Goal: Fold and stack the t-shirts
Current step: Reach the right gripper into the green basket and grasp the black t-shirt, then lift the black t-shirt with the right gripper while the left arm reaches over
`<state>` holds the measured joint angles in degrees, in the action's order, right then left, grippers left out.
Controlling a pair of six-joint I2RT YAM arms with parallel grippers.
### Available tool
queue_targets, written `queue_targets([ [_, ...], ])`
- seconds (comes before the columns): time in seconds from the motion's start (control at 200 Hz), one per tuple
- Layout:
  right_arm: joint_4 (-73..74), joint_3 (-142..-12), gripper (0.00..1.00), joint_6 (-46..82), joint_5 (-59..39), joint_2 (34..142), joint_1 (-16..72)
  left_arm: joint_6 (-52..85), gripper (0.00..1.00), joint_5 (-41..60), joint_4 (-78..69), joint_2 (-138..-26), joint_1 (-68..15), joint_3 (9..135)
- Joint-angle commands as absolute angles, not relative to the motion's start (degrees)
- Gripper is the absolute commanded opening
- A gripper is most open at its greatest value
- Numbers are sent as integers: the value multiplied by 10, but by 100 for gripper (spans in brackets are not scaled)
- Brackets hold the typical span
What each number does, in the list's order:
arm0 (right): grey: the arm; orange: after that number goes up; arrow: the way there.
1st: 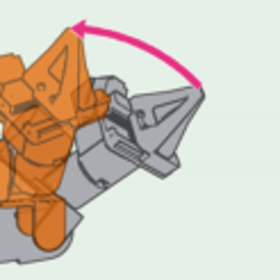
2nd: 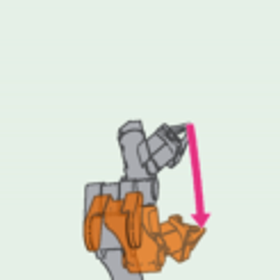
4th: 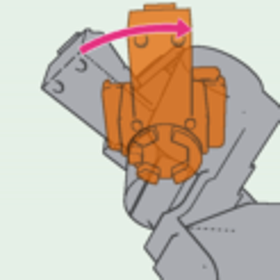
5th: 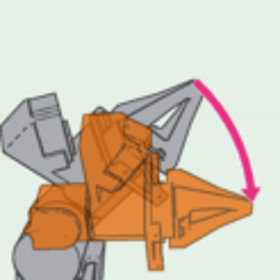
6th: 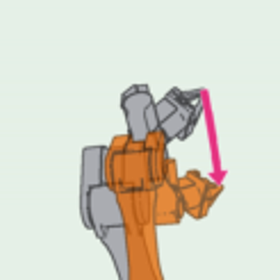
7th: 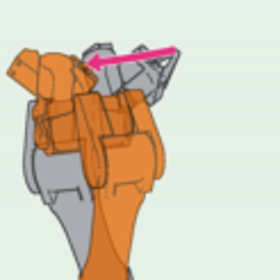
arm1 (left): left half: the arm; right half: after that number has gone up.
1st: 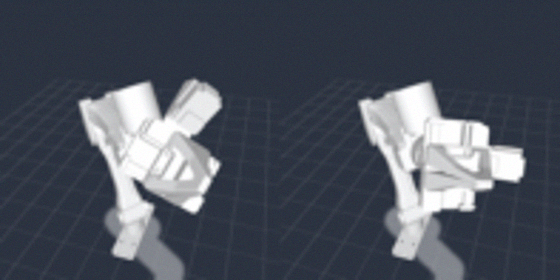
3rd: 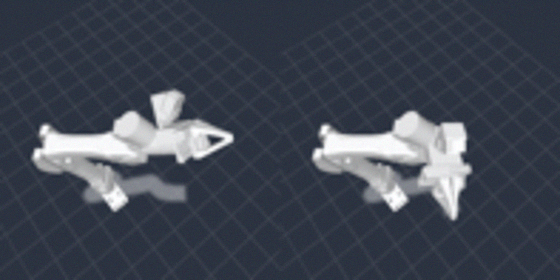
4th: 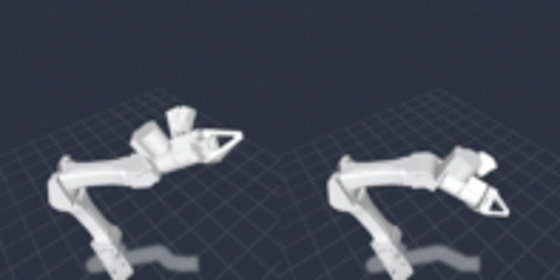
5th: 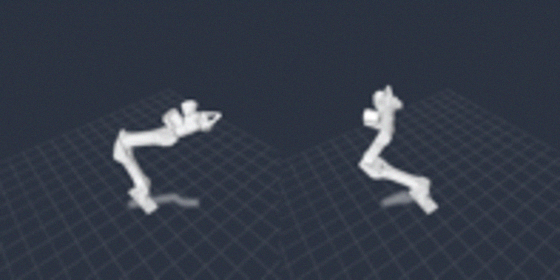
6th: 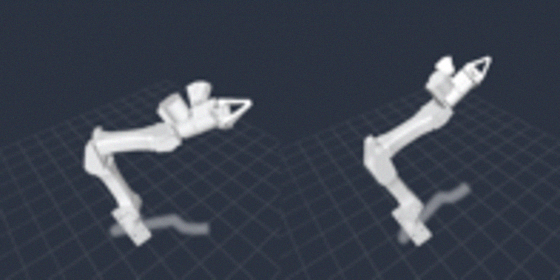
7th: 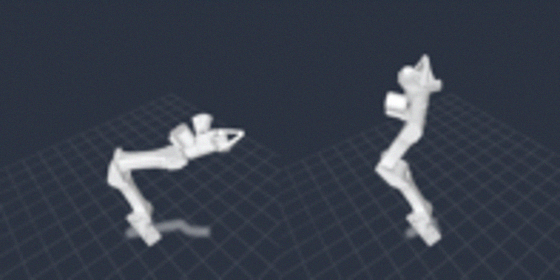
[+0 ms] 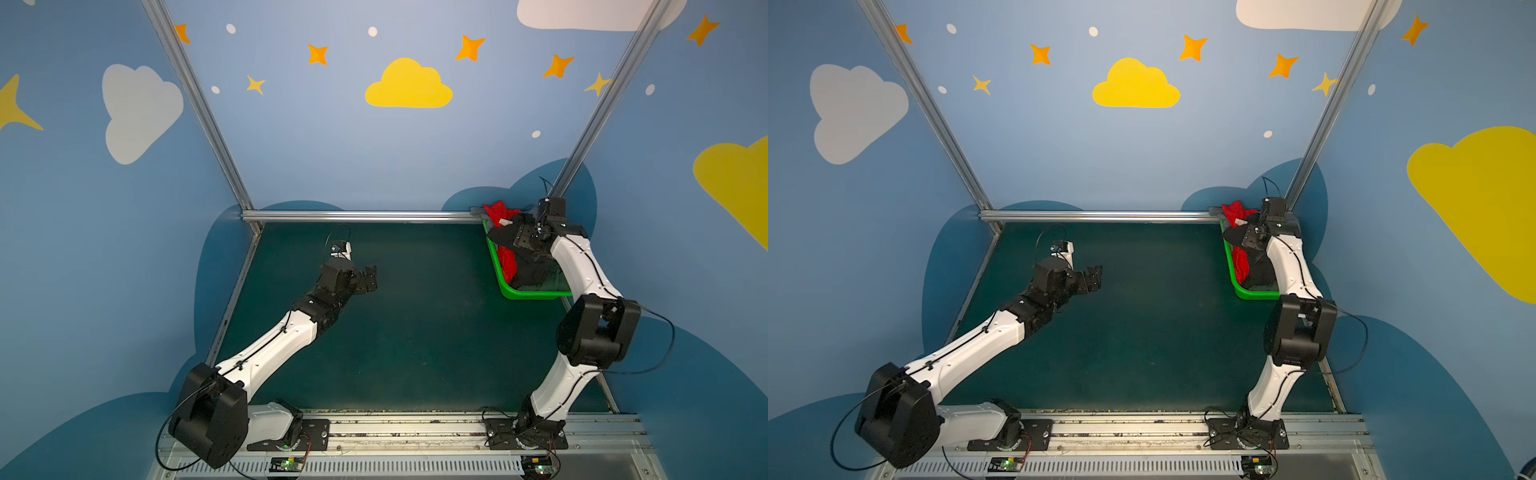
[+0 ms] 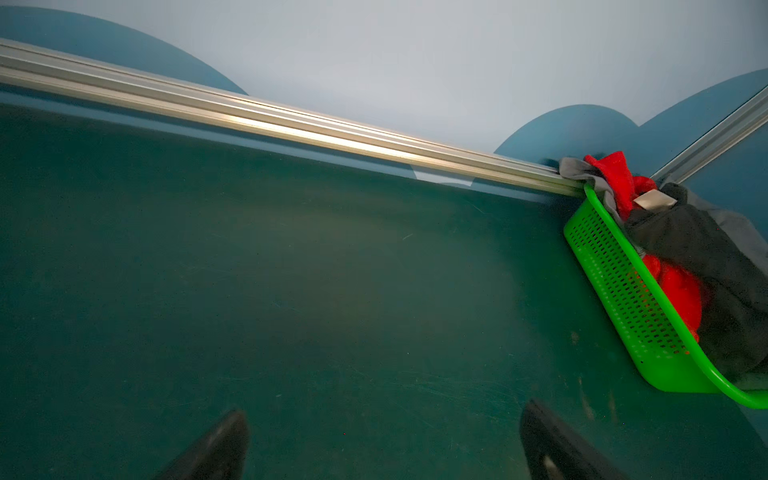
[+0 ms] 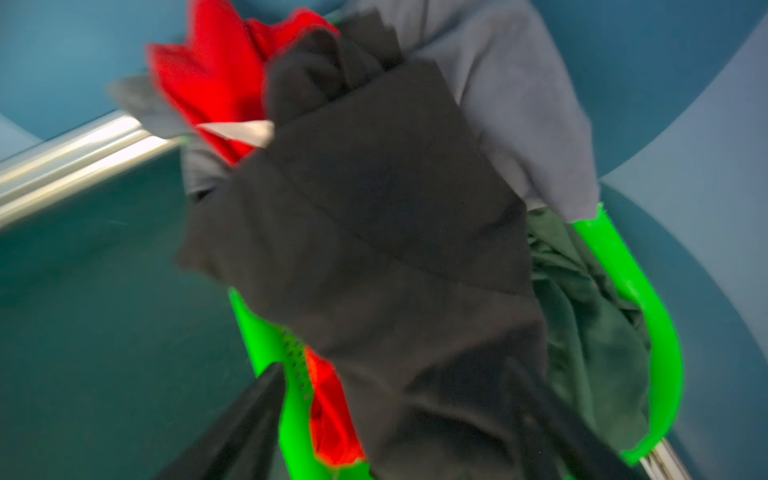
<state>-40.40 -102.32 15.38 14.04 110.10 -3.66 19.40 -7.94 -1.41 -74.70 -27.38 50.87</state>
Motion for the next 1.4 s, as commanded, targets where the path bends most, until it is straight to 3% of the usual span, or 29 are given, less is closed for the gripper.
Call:
queue_targets([
  [0.0,-492,-1065,66,130,179,1145,-30,203,100,-65,-14,-758,-276,525],
  [0.325,-452,-1062,59,124,138,1170,-45,214,100,-69,-15,-774,-275,523],
  [0.466,-448,-1059,31,117,149,1170,-47,217,100,-72,-19,-773,-275,526],
  [0.561,-439,-1057,18,110,148,1164,-47,219,100,-77,-17,-772,-275,525],
  [0.621,-446,-1064,0,110,151,1161,-47,220,100,-83,-17,-770,-276,523],
  [0.976,-466,-1072,0,109,161,1032,5,199,100,-114,3,-744,-275,524],
  [1.397,-374,-1034,0,113,128,852,51,204,100,-77,4,-765,-275,535],
])
